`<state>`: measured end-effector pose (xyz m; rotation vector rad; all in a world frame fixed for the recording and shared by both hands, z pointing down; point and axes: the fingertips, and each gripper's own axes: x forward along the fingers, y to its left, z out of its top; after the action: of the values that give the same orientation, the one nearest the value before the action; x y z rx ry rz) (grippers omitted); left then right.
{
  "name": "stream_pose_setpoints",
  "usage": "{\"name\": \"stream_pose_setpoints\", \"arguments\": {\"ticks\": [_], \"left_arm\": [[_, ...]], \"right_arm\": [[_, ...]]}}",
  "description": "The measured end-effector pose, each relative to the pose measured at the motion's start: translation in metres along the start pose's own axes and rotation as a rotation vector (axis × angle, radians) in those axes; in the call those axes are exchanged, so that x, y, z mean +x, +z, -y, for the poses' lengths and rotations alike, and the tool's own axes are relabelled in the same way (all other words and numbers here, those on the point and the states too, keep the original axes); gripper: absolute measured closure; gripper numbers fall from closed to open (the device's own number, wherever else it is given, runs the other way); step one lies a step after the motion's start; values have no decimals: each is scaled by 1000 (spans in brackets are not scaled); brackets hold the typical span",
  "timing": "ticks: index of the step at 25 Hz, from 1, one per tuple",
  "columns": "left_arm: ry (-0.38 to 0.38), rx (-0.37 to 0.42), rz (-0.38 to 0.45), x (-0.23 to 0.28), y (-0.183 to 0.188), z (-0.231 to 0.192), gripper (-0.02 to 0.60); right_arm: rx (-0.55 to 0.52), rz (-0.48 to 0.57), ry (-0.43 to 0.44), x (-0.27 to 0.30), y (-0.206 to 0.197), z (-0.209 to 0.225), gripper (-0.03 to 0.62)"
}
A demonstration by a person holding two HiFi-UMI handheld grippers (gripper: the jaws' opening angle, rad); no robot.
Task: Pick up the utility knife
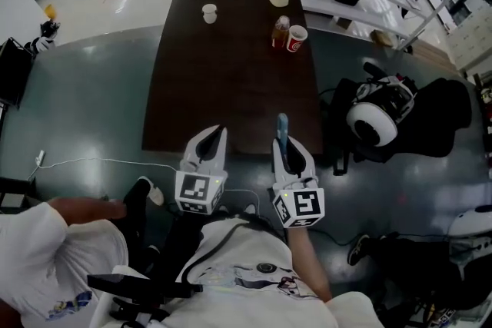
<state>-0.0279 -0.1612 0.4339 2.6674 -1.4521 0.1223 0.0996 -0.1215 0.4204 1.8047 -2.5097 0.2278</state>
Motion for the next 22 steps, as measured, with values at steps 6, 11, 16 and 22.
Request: {"name": "stream_pose_setpoints", "arguments": {"ticks": [6, 11, 16, 22], "left_arm": [[57, 15, 27, -14, 12, 13, 583], [81, 19, 46, -25, 23, 19, 583], [72, 30, 66, -33, 35, 30, 583], [59, 41, 81, -36, 37, 38, 583]], "right_arm": [[8, 24, 14, -20, 7, 9, 523], [15, 51, 14, -34, 15, 11, 523], [10, 72, 21, -45, 24, 4, 523], [4, 87, 31, -48, 24, -3, 523]]}}
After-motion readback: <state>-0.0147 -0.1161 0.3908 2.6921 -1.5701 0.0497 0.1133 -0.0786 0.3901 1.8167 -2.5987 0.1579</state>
